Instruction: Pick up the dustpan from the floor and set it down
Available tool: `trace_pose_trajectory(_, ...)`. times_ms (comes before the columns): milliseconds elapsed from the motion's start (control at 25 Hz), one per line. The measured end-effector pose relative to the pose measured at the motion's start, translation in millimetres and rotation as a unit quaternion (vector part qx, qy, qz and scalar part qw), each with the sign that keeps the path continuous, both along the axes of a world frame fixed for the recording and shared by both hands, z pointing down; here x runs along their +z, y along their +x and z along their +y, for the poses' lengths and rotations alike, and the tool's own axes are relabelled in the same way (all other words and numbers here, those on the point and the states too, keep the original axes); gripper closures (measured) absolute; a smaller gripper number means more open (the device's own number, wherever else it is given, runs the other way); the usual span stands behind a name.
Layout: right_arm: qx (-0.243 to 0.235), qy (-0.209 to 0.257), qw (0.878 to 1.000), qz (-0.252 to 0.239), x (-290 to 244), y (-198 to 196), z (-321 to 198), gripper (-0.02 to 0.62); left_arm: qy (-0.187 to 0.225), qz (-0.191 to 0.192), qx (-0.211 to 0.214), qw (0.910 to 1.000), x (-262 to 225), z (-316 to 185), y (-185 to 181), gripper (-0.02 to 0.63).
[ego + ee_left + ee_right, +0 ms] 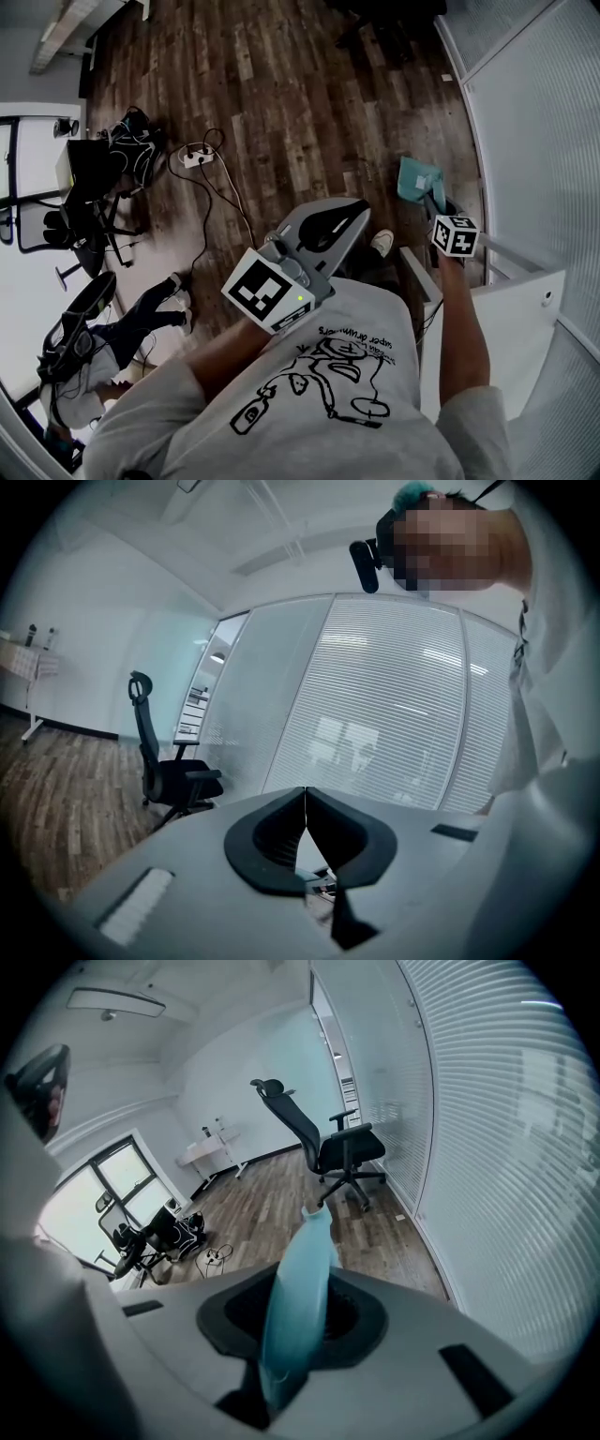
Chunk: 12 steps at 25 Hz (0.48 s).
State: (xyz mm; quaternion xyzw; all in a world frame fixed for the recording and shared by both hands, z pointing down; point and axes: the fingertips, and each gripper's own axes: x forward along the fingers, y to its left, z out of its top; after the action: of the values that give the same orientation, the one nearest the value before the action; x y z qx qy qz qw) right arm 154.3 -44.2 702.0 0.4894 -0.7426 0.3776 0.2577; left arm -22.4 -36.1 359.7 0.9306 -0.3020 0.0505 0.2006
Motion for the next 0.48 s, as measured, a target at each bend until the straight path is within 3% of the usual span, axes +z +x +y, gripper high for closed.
trace_pose_trajectory(480, -0.009, 0.052, 0.999, -0.008, -62.6, 0.3, -5.5, 0.534, 0.028, 0.006, 0.011, 0.9995, -21.2, -2.5, 19.4, 0.604)
